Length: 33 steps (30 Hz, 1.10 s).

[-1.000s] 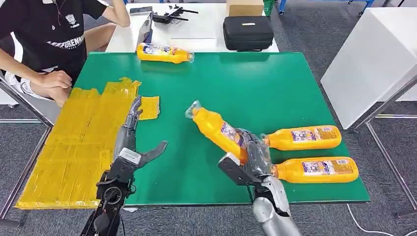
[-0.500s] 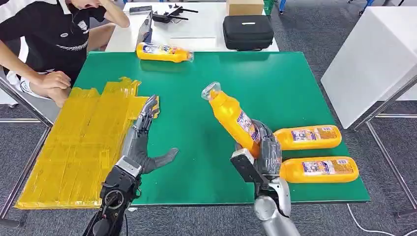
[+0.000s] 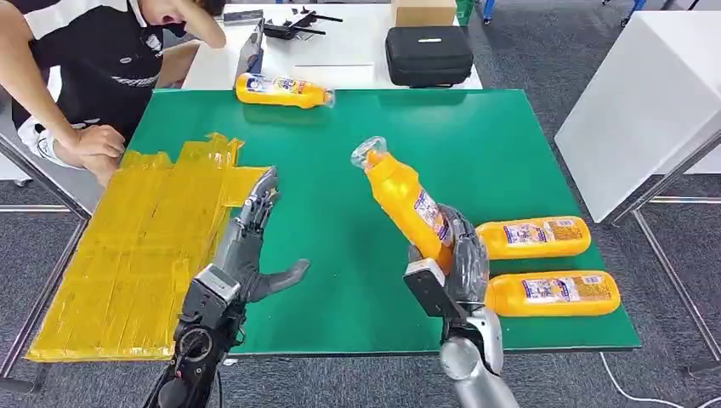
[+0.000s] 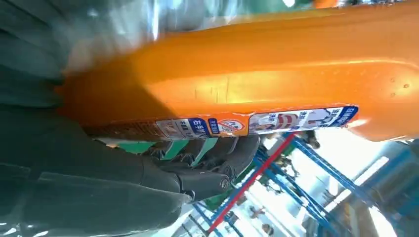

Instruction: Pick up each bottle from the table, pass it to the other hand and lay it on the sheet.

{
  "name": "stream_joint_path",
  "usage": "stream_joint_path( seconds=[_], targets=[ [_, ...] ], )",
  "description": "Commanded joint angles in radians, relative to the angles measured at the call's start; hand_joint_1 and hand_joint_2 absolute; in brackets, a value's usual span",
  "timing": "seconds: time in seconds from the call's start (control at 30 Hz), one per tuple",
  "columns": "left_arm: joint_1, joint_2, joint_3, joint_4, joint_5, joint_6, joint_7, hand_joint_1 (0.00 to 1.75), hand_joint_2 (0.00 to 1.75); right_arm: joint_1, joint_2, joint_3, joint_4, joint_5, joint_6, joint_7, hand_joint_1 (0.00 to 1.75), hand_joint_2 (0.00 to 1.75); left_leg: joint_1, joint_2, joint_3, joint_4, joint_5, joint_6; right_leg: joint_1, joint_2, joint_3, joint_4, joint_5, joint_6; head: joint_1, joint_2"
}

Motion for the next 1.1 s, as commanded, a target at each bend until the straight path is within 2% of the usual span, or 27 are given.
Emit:
stream_joint_path(
  seconds=[0.03,0.17,0.27,1.1],
  targets=[
    [-0.091,0.036,-0.035,0.126,0.064,-0.072,0.027,0.00,1.75,-0.079,0.022,0.038,0.109,-0.130,0.043,-0.173,1.75,1.75,0.001,0.001,0.003,0.000,0.000,-0.003,0.001,0.002,0.003,0.000,0.000,-0.001,0.000,0.000],
    [-0.131,0.033,-0.059,0.156,0.074,-0.083,0.048,0.00,1.75,-0.106,0.039,0.105,0.184,-0.174,0.104,-0.234,1.75,1.75,0.001,0.002,0.003,0.000,0.000,-0.003,0.001,0.002,0.003,-0.001,0.000,-0.001,0.000,0.000],
    [-0.144,0.030,-0.064,0.182,0.080,-0.079,0.046,0.00,1.75,-0.117,0.058,0.135,0.229,-0.170,0.081,-0.253,1.75,1.75,0.001,0.002,0.003,-0.001,0.000,-0.002,0.001,0.002,0.003,-0.001,0.000,0.000,0.000,0.000],
    [-0.153,0.023,-0.077,0.198,0.097,-0.074,0.045,0.00,1.75,-0.122,0.045,0.235,0.237,-0.165,0.086,-0.268,1.75,1.75,0.001,0.000,0.001,0.000,0.000,-0.002,0.001,0.001,0.001,0.000,0.000,0.000,0.000,0.000]
  ],
)
